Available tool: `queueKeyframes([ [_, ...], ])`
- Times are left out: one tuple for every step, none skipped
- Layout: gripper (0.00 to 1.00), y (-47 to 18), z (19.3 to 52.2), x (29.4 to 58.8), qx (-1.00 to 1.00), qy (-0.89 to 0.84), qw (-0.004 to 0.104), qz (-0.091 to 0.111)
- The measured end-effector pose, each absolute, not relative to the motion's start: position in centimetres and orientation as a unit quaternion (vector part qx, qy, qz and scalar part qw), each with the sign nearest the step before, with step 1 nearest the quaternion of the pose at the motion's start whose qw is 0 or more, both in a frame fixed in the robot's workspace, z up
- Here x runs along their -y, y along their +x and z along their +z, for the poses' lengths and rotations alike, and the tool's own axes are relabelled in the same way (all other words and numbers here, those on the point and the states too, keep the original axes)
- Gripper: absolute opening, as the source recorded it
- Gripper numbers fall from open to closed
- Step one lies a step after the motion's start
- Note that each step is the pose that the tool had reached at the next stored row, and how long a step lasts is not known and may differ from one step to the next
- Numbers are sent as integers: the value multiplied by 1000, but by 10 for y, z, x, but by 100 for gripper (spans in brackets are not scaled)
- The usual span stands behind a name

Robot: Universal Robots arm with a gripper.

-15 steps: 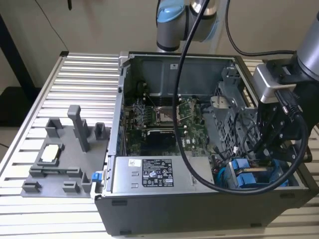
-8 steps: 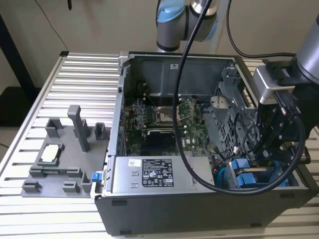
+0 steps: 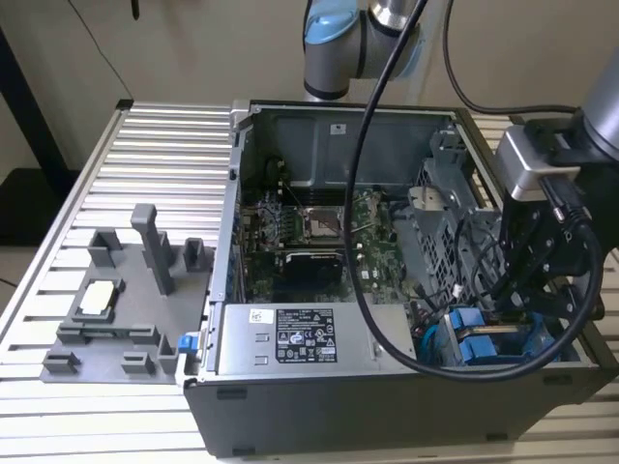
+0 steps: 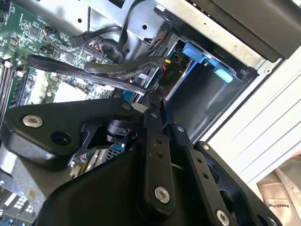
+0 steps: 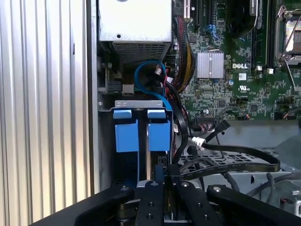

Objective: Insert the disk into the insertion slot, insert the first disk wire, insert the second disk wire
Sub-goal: 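Insert the second disk wire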

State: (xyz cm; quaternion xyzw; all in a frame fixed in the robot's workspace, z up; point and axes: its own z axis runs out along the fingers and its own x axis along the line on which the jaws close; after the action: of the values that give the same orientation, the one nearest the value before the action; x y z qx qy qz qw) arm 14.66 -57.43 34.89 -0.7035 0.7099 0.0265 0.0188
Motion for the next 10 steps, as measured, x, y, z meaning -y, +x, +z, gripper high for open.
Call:
queueKeyframes([
  [16, 147, 349, 574, -710, -704, 18, 27],
  [16, 148, 348, 574, -710, -703, 17, 28],
  [16, 148, 348, 574, -710, -703, 17, 28],
  [16, 148, 348, 574, -710, -703, 16, 29],
  [16, 148, 347, 574, -710, -703, 16, 29],
  [16, 148, 347, 574, -710, -703, 16, 29],
  [16, 149, 346, 574, -710, -703, 16, 29],
  [16, 149, 346, 574, -710, -703, 16, 29],
  [16, 149, 346, 574, -710, -703, 16, 29],
  [16, 149, 345, 574, -710, -703, 16, 29],
])
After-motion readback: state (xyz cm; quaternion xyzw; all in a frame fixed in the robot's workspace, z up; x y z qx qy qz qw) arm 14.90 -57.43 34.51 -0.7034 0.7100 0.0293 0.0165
